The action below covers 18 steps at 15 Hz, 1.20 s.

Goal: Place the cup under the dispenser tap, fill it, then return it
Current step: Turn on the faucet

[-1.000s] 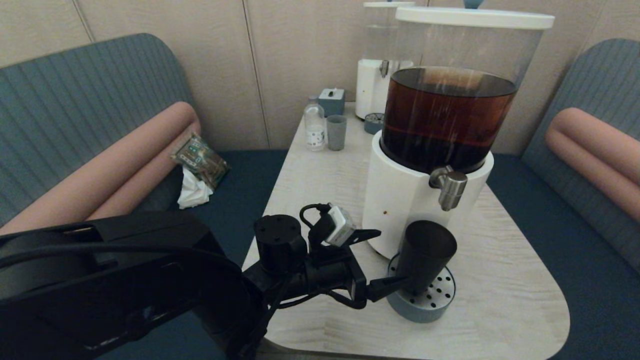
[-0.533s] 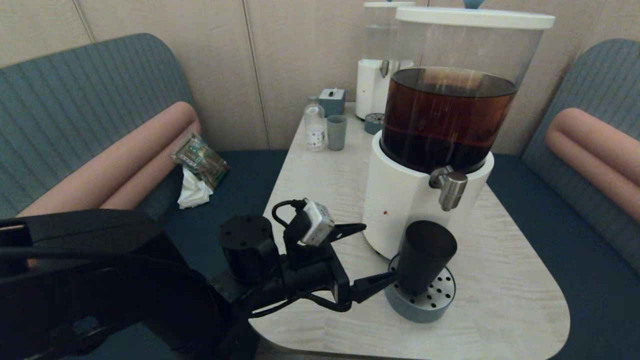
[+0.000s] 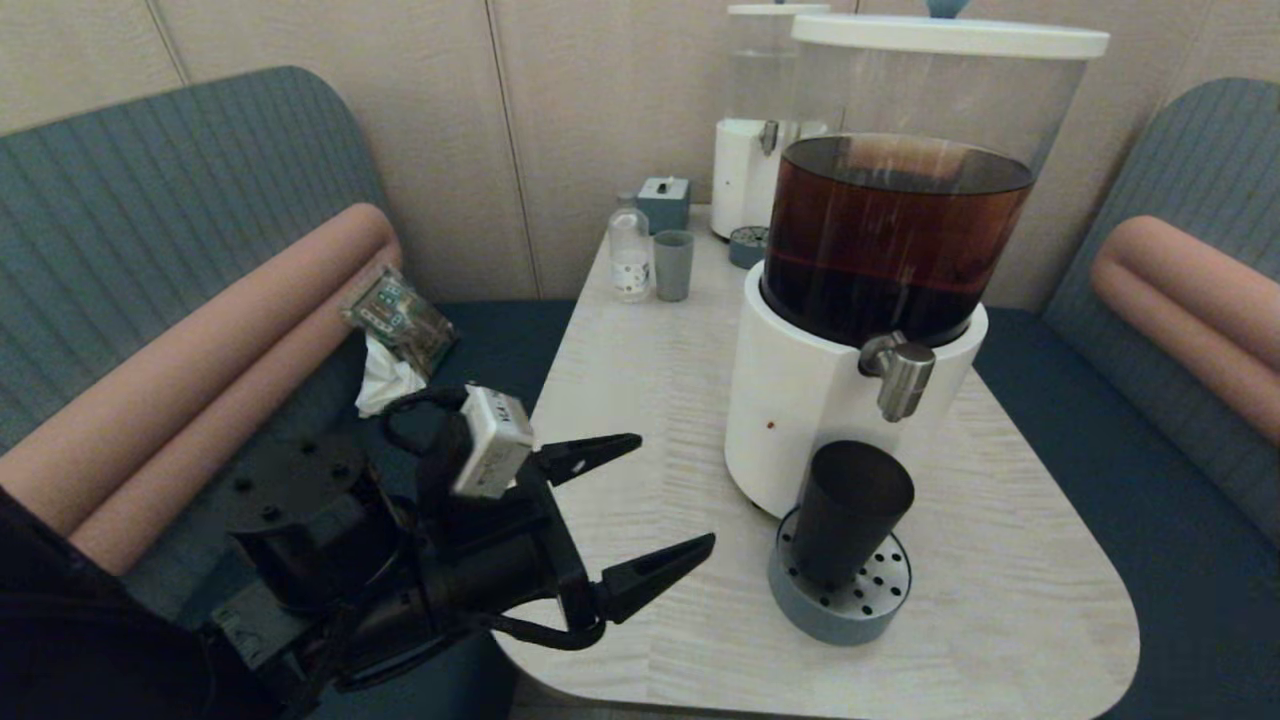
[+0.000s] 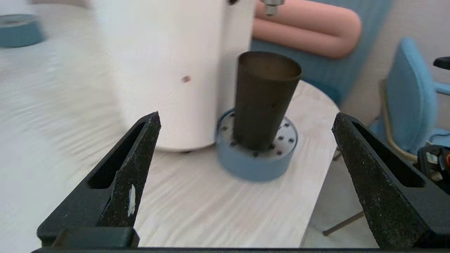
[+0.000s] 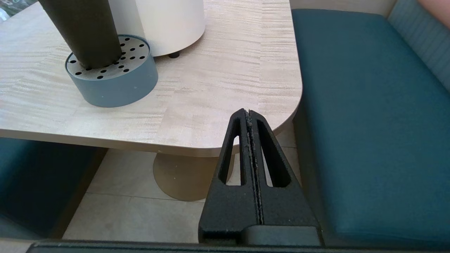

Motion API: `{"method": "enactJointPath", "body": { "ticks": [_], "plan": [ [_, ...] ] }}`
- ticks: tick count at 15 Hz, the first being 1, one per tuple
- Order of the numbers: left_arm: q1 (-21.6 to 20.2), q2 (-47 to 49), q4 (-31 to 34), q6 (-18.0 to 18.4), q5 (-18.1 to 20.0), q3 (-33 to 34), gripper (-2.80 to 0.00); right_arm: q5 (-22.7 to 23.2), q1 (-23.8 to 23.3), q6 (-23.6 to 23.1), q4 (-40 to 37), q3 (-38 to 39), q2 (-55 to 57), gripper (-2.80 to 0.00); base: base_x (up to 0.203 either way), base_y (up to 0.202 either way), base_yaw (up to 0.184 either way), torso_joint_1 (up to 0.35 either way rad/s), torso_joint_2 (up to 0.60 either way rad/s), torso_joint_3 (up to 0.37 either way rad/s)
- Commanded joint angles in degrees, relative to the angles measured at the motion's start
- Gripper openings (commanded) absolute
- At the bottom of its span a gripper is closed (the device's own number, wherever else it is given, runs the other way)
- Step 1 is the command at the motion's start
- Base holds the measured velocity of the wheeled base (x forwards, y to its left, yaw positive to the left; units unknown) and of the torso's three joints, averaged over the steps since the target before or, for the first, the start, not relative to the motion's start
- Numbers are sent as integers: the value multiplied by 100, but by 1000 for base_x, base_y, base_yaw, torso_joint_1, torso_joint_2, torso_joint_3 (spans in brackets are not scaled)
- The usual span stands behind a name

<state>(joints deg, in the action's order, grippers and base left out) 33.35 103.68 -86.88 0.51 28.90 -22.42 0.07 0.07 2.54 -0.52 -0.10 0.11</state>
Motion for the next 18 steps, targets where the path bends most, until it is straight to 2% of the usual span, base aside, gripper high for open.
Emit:
{"method": "enactJointPath", "body": {
  "ticks": [1,2,4,5,10,14,18],
  "plan": [
    [-243,-597,-57,-9,4,435,0,2,1,1,-1,1,7,-280,0,0,0,0,0,0],
    [-349,-783,-49,-15,-41,600,0,2,1,1,-1,1,7,-280,0,0,0,0,0,0],
    [-502,-1020,-28,-50,-365,801,0,2,1,1,-1,1,7,-280,0,0,0,0,0,0],
    [-536,-1070,-19,-51,-383,886,-280,2,1,1,-1,1,7,-280,0,0,0,0,0,0],
    [-539,-1079,31,-60,-255,968,-280,2,1,1,-1,1,7,-280,0,0,0,0,0,0],
    [-532,-1004,29,-164,646,966,-280,2,1,1,-1,1,7,-280,0,0,0,0,0,0],
    [-522,-478,31,-181,1314,870,-280,2,1,1,-1,1,7,-280,0,0,0,0,0,0]
  ]
}}
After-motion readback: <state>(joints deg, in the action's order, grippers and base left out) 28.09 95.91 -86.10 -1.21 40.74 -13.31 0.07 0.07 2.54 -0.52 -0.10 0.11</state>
